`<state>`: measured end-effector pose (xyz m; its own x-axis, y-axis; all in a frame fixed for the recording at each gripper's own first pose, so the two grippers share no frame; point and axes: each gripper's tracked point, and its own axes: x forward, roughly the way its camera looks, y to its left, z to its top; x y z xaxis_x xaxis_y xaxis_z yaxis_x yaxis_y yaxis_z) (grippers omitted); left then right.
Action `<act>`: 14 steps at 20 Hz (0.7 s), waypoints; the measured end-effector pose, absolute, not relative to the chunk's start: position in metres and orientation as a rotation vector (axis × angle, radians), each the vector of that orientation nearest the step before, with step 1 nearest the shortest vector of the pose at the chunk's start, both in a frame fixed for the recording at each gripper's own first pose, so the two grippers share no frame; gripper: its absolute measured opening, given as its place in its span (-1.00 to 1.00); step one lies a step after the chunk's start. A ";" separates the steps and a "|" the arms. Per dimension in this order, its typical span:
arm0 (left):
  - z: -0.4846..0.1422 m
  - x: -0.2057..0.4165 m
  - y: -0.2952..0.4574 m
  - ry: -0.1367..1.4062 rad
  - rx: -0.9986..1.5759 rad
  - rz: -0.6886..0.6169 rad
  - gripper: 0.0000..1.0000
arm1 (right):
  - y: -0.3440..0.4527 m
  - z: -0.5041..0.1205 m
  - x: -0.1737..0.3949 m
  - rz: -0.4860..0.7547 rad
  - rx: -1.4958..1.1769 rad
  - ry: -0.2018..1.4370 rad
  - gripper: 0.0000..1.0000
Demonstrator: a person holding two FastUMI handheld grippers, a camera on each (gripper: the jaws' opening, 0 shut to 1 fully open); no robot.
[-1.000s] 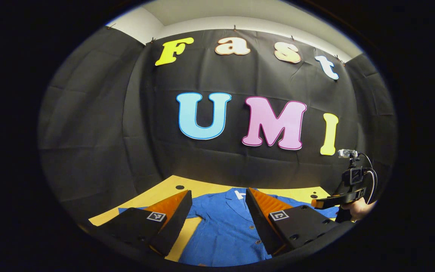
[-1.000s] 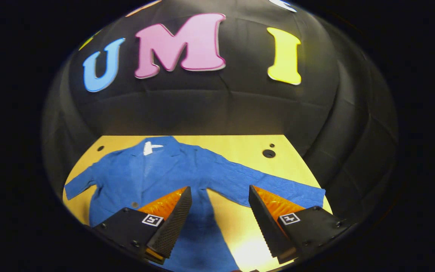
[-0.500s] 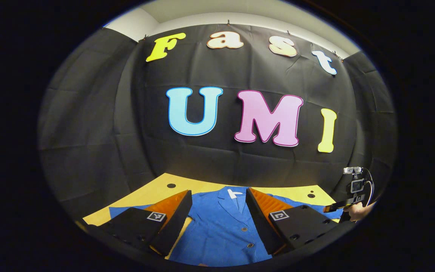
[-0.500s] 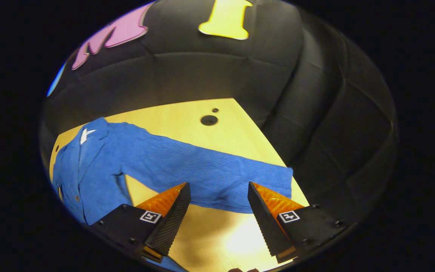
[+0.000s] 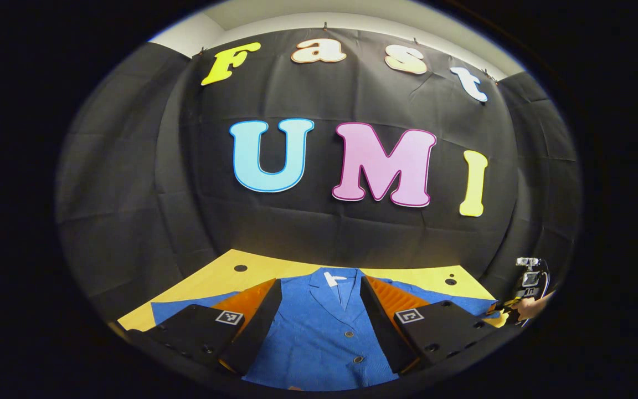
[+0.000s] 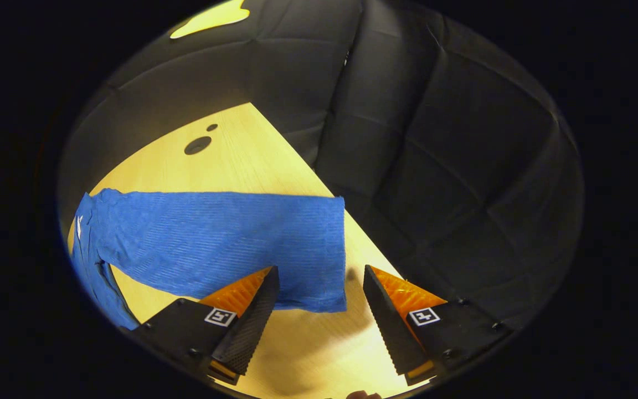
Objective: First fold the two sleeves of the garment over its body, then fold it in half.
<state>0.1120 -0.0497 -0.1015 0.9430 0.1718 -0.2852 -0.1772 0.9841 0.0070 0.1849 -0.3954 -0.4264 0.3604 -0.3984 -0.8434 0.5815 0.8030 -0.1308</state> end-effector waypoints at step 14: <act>-0.104 0.101 -0.060 0.304 -0.003 0.170 0.63 | -0.377 -0.421 0.197 -0.633 0.388 1.015 -0.71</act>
